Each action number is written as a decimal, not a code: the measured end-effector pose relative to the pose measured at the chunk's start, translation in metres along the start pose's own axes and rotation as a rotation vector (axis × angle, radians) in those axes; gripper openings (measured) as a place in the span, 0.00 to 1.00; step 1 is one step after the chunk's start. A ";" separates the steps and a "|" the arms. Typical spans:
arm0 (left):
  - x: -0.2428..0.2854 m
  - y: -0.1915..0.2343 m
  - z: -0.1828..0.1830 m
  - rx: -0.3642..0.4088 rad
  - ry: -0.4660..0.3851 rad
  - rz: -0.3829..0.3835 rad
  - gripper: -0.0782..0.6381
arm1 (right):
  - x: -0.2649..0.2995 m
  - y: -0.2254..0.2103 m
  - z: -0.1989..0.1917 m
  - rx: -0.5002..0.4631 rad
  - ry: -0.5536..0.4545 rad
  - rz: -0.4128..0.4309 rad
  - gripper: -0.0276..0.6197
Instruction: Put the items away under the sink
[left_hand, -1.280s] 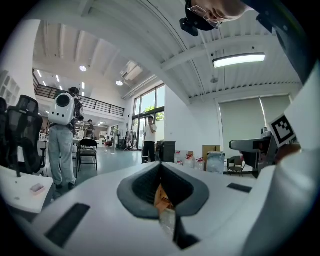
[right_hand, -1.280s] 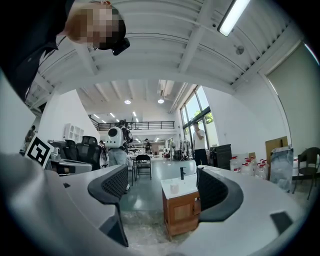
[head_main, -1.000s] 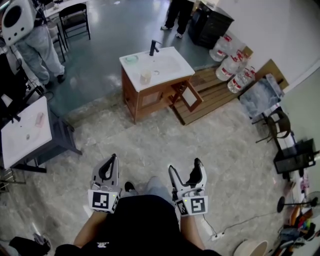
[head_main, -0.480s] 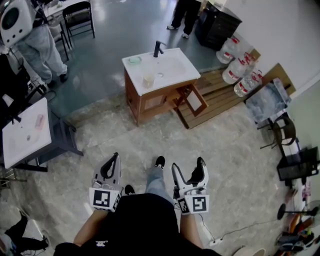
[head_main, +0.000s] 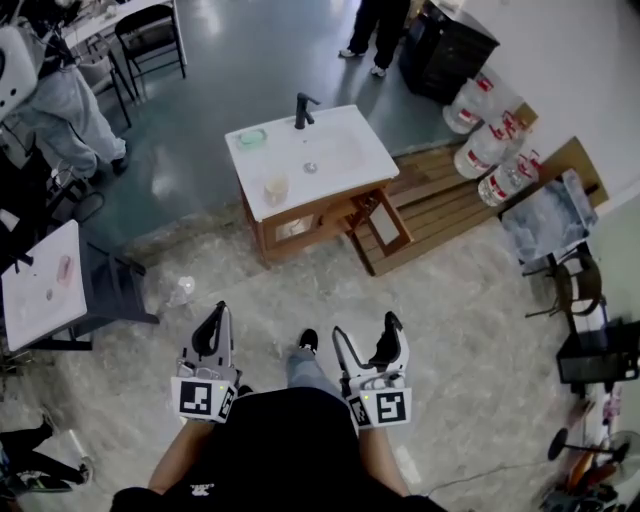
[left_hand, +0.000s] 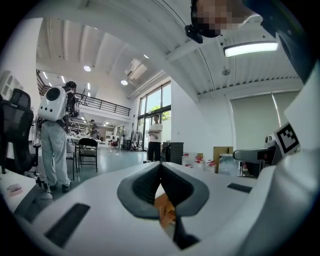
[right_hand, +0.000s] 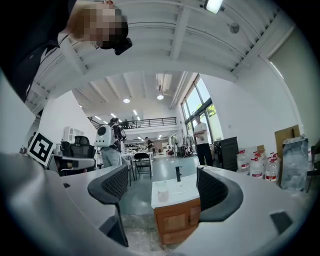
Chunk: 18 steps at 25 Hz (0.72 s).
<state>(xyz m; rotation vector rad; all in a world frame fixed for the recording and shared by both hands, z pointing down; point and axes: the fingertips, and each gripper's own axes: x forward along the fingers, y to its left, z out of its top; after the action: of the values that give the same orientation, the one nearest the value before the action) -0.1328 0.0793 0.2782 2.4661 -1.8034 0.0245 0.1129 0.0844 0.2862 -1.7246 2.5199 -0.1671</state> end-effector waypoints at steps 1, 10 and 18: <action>0.015 -0.003 0.003 0.000 -0.007 0.013 0.12 | 0.011 -0.011 0.000 -0.003 0.008 0.013 0.69; 0.093 -0.018 -0.014 -0.028 0.057 0.134 0.12 | 0.085 -0.068 -0.007 0.047 0.062 0.154 0.69; 0.132 0.012 -0.057 -0.059 0.127 0.191 0.12 | 0.147 -0.077 -0.054 0.054 0.146 0.211 0.69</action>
<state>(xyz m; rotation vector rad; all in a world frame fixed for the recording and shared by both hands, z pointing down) -0.1018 -0.0449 0.3441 2.1913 -1.9470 0.1353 0.1237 -0.0775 0.3491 -1.4641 2.7517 -0.3546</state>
